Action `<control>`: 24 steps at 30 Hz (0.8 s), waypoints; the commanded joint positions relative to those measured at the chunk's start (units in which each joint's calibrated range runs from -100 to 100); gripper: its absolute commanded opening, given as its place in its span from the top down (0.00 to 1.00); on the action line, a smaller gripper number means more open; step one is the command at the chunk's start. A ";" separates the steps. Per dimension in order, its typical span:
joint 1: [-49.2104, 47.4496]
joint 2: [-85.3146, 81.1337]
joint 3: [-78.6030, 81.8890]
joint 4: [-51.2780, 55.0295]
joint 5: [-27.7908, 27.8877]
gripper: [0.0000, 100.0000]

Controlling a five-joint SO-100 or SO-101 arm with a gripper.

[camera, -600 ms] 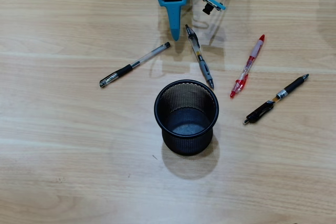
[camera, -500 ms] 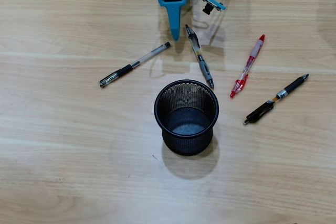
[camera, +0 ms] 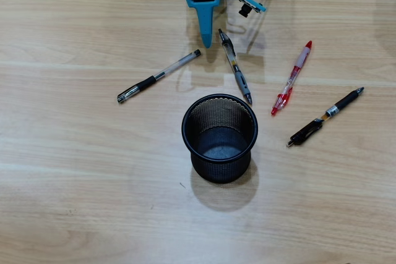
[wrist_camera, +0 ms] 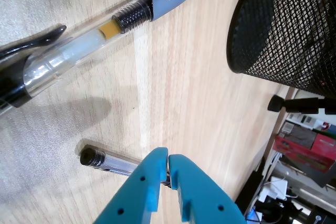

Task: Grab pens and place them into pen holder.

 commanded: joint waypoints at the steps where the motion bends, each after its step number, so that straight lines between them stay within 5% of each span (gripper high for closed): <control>1: -0.05 -0.43 0.43 -0.42 0.17 0.98; 24: 0.41 -0.43 0.43 -0.42 -0.09 0.98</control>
